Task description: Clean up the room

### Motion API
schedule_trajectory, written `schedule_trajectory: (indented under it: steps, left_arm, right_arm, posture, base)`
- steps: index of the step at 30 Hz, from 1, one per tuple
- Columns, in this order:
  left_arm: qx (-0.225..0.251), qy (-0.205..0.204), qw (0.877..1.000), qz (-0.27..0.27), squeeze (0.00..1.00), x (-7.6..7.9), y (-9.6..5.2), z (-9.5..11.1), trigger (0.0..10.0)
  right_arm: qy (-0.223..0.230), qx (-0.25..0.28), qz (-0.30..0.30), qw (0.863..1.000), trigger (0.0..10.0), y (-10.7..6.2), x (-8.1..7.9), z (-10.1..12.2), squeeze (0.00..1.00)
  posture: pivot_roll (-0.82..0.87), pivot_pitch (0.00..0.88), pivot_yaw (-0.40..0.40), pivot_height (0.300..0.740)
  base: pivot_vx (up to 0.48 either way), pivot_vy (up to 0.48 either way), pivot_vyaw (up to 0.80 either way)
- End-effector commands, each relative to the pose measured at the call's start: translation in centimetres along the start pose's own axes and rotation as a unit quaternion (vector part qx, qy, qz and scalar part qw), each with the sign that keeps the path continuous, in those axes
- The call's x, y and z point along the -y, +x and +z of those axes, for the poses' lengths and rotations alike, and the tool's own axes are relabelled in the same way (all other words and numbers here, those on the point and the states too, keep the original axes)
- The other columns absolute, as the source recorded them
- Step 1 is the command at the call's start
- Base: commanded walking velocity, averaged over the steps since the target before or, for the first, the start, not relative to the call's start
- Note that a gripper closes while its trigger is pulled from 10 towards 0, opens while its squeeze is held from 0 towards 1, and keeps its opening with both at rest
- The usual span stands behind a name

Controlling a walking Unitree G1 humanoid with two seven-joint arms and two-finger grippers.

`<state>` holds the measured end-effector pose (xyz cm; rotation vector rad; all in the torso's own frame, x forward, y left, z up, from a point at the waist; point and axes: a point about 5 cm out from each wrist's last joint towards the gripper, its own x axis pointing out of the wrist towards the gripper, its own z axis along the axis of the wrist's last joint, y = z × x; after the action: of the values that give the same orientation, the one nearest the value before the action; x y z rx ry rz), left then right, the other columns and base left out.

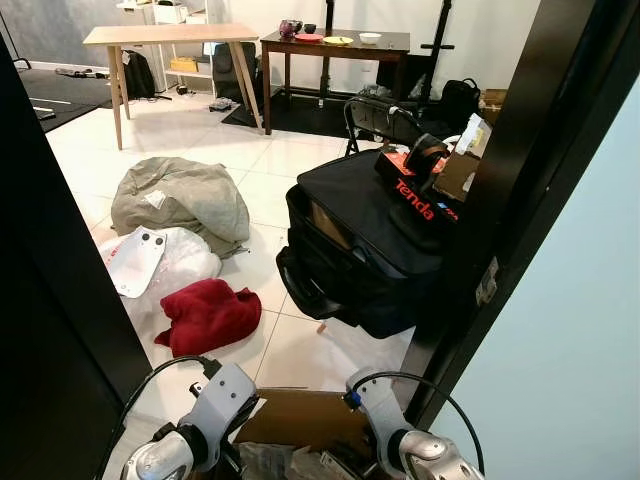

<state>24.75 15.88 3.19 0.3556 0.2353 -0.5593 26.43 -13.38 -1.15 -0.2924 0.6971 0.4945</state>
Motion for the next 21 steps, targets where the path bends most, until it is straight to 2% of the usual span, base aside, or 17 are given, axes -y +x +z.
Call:
schedule_trajectory:
  steps: [1,2,3,6,7,9,10,12,13,21]
  left_arm:
    - [-0.052,0.009,0.998,0.03,0.0,-0.6,-0.1,-1.4,10.0]
    - [-0.052,0.009,0.998,0.03,0.0,-0.6,-0.1,-1.4,10.0]
    - [-0.059,-0.012,0.996,0.059,0.0,-1.1,-0.1,-1.6,10.0]
    - [-0.057,-0.024,0.995,0.073,0.0,-1.4,0.0,-1.5,10.0]
    - [-0.055,-0.023,0.995,0.074,0.0,-1.4,0.1,-1.4,10.0]
    - [-0.055,-0.023,0.995,0.074,0.0,-1.4,0.1,-1.4,10.0]
    - [-0.054,-0.009,0.996,0.067,0.0,-1.3,0.1,-1.3,10.0]
    - [-0.054,-0.009,0.996,0.067,0.0,-1.3,0.1,-1.3,10.0]
    - [-0.052,0.002,0.997,0.054,0.0,-1.0,0.1,-1.3,10.0]
    - [-0.047,0.036,0.998,0.019,0.0,-0.1,0.4,-1.1,10.0]
  right_arm:
    - [-0.01,-0.007,-0.073,0.997,10.0,-0.1,1.5,0.0,0.0]
    - [-0.01,-0.007,-0.073,0.997,10.0,-0.1,1.5,0.0,0.0]
    - [0.074,-0.004,-0.053,0.996,10.0,0.0,1.3,0.1,0.0]
    - [0.066,-0.011,-0.047,0.997,10.0,-0.1,1.3,0.0,0.0]
    - [0.067,-0.011,-0.016,0.998,10.0,-0.1,0.7,-0.2,0.0]
    - [0.067,-0.011,-0.016,0.998,10.0,-0.1,0.7,-0.2,0.0]
    - [0.066,-0.005,-0.011,0.998,10.0,-0.1,0.5,-0.1,0.0]
    - [0.066,-0.005,-0.011,0.998,10.0,-0.1,0.5,-0.1,0.0]
    - [0.022,-0.002,-0.019,1.0,10.0,-0.2,0.6,0.0,0.0]
    - [-0.005,0.006,-0.014,1.0,10.0,-0.1,0.3,0.4,0.0]
  posture:
    - [0.0,0.029,-0.038,0.74]
    - [0.0,0.029,-0.038,0.74]
    - [0.0,0.029,-0.037,0.74]
    - [0.0,0.028,-0.038,0.74]
    - [0.0,0.028,-0.038,0.74]
    - [0.0,0.028,-0.038,0.74]
    - [0.0,0.028,-0.04,0.74]
    - [0.0,0.028,-0.04,0.74]
    - [0.0,0.03,-0.038,0.74]
    - [0.0,0.04,-0.043,0.74]
  base:
    - [0.0,0.0,0.0]
    - [0.0,0.0,0.0]
    - [0.0,0.0,0.0]
    - [0.0,0.0,0.0]
    - [0.0,0.0,0.0]
    - [0.0,0.0,0.0]
    - [0.0,0.0,0.0]
    - [0.0,0.0,0.0]
    - [0.0,0.0,0.0]
    - [0.0,0.0,0.0]
